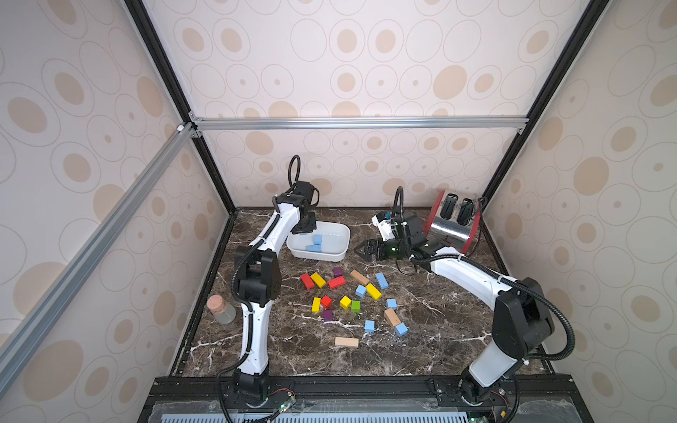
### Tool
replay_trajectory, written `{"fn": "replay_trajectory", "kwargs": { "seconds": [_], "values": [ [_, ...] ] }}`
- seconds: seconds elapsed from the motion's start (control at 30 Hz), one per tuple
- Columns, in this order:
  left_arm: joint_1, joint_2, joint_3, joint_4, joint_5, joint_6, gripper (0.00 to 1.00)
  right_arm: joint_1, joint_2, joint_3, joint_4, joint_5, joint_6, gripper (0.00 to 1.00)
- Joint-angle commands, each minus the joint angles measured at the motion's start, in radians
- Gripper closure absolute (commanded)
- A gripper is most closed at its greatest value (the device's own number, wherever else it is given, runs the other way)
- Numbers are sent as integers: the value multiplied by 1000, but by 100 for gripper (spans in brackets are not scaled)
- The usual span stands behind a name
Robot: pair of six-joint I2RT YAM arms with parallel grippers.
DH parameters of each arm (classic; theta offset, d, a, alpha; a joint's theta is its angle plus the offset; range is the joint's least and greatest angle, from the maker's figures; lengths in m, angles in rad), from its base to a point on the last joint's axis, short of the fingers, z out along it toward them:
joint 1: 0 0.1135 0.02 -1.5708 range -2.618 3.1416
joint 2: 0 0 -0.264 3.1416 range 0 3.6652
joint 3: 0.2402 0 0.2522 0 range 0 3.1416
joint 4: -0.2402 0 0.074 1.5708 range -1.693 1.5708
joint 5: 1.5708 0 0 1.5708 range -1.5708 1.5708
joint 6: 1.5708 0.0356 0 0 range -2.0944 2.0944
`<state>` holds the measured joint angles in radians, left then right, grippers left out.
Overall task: Pick out the blue building blocks
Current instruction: Place the building block in the storage box.
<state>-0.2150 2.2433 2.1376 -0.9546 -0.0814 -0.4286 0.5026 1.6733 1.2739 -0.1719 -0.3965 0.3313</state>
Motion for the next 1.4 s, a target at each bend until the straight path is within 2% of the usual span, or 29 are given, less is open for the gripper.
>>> {"fn": "replay_trajectory", "kwargs": {
  "seconds": [0.0, 0.6, 1.2, 1.37],
  "values": [
    [13, 30, 59, -10, 23, 23, 100, -10, 23, 30, 17, -25, -13, 0],
    [23, 190, 135, 38, 23, -20, 100, -27, 63, -17, 51, -38, 10, 0],
    [22, 245, 145, 54, 7, -41, 100, -40, 85, -28, 77, -59, 15, 0],
    [23, 248, 145, 56, 14, -36, 93, -42, 92, -25, 83, -65, 18, 0]
  ]
}}
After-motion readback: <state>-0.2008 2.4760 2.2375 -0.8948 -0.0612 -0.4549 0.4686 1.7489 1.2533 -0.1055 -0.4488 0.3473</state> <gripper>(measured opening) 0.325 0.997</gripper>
